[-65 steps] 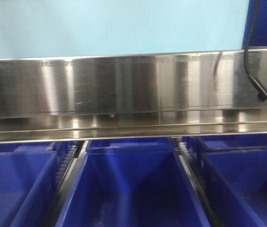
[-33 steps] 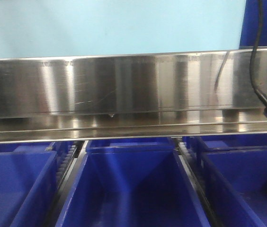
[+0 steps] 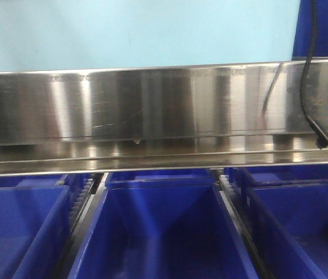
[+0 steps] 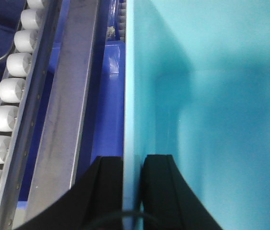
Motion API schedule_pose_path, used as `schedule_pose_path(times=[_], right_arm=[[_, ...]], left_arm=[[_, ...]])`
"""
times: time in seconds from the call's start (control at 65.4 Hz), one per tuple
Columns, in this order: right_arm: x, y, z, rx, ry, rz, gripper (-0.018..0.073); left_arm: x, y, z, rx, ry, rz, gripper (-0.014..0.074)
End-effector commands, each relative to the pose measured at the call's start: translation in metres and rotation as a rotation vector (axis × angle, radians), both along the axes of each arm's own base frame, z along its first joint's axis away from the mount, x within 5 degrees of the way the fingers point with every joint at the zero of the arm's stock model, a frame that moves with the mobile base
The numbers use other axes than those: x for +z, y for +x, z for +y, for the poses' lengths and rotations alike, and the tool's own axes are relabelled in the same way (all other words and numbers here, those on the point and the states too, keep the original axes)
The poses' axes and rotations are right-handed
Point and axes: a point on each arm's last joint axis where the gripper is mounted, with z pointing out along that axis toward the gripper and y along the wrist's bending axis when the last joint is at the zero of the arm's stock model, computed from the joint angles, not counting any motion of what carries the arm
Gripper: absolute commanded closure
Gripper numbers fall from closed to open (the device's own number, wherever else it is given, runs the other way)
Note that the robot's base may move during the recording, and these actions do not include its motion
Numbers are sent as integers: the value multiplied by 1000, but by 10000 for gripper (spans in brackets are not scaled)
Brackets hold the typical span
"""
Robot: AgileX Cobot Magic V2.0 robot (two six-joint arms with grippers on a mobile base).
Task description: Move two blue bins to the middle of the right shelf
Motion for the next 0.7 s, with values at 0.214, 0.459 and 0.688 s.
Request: schedule_pose_path(times=[0.214, 0.459, 0.688], right_arm=[[-5, -2, 8, 21, 28, 25, 721], [-5, -2, 8, 21, 28, 25, 721], [-5, -2, 8, 21, 27, 25, 685]], left_arm=[[-4, -3, -3, -1, -1, 33, 708], [-4, -3, -3, -1, 2, 32, 637], [-1, -3, -2, 3, 10, 18, 285]])
